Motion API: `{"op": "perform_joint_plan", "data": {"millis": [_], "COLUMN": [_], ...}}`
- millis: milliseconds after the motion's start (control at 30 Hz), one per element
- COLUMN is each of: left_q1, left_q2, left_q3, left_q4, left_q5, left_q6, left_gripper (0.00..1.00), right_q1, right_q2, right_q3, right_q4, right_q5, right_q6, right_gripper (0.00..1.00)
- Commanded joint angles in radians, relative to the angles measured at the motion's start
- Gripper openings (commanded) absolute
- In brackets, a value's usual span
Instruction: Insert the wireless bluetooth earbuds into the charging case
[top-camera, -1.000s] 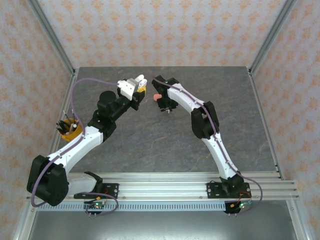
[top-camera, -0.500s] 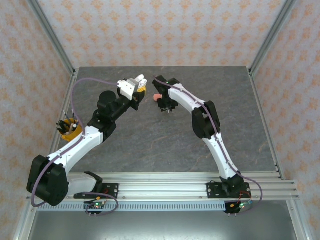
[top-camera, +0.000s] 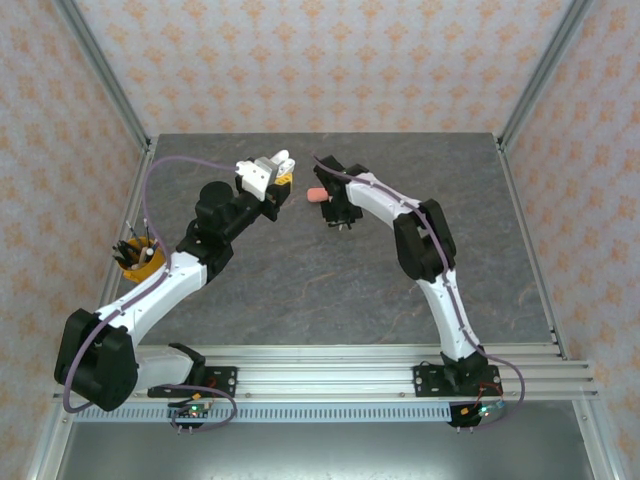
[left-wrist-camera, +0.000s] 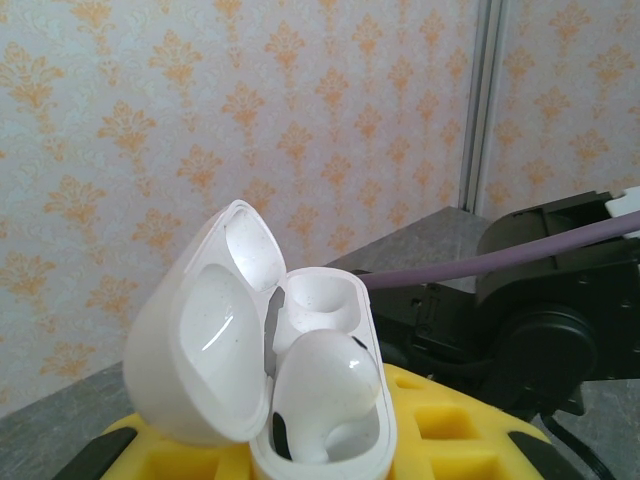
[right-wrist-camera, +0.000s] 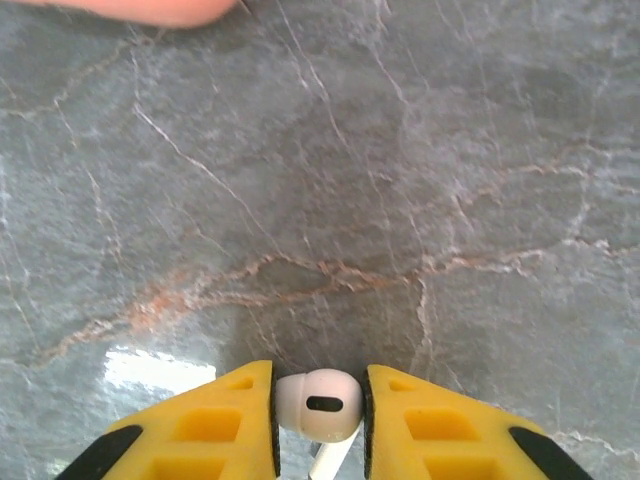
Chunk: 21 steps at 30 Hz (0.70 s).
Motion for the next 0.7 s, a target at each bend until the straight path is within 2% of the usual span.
{"op": "perform_joint_plan", "data": {"millis": [0, 267, 433, 667], "left_q1": [0.015, 0.015, 0.013, 0.013], "left_q2": [0.003, 0.007, 0.014, 0.02], "left_q3": [0.023, 0.029, 0.035, 0.037], "left_q4": [0.029, 0.037, 0.039, 0.046], "left_q5": [0.009, 0.015, 0.021, 0.027], "left_q6": [-0.016, -0.028, -0.033, -0.042], "left_gripper": [0.0, 0.0, 0.0, 0.0], "right_q1": [-0.008, -0.007, 0.005, 0.027], "right_q2": [-0.075, -0.158, -0.238, -0.304], "right_q3": [-0.075, -0.215, -0.326, -0.45], "right_q4": [0.05, 0.055, 0.067, 0.062], "right_q5": [0.002, -0.061, -0.111, -0.1], "right_q6": [-0.033, -0.118, -0.115, -0.073], "right_gripper": [0.25, 0.25, 0.25, 0.25]}}
